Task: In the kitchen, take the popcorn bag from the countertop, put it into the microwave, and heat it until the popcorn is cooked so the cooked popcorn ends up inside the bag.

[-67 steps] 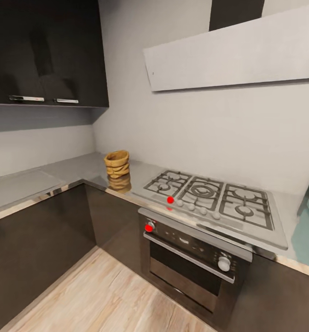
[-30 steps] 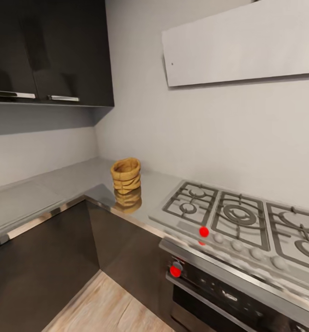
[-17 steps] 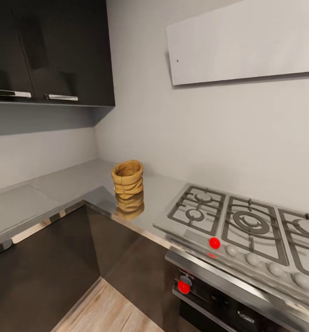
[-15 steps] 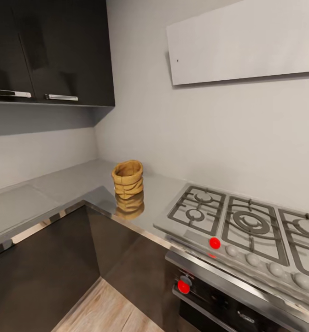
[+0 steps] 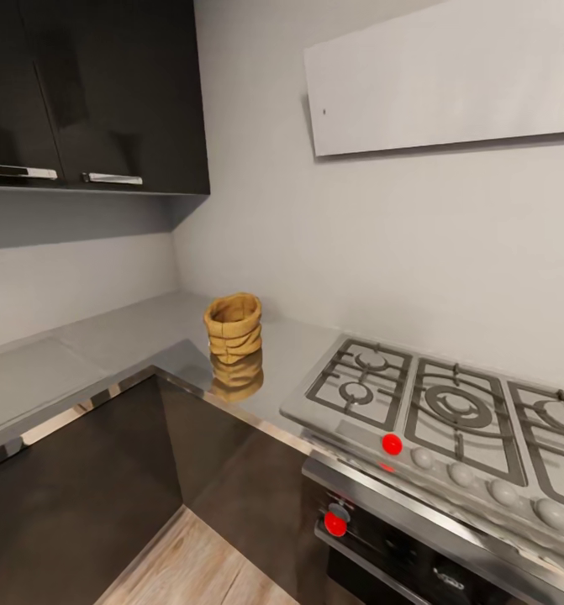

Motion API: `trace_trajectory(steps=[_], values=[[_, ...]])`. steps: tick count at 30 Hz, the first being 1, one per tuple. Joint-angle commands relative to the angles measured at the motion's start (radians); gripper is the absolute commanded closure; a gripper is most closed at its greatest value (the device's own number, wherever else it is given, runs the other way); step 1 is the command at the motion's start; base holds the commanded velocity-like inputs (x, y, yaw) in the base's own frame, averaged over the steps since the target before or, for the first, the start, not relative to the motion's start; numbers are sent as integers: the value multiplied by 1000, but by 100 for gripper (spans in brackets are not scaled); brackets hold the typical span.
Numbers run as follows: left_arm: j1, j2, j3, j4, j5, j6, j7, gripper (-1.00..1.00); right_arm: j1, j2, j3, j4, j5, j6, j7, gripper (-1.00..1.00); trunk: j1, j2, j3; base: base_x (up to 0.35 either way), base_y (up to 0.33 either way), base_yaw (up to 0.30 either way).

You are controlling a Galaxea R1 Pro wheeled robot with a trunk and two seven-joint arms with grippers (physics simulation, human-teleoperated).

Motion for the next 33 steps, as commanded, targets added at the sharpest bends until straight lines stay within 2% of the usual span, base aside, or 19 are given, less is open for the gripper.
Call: trace_trajectory(steps=[1, 16, 29, 33], values=[[1, 0, 2, -2, 7, 0, 0, -100, -1, -1, -8, 3, 7, -6, 2, -100, -4, 7, 2, 0, 0, 0], [1, 0, 2, -2, 8, 0, 0, -100, -1, 6, -9, 3, 5, -3, -6, -100, -61, 112, 49, 0, 0, 0], [1, 1, 3, -2, 9, 0, 0, -100, -1, -2, -10, 3, 5, -3, -7, -100, -111, 203, 90, 0, 0, 0], [1, 1, 23, -2, 30, 0, 0, -100, 0, -2, -10, 4, 4, 1, 1, -100, -127, 231, 103, 0, 0, 0]])
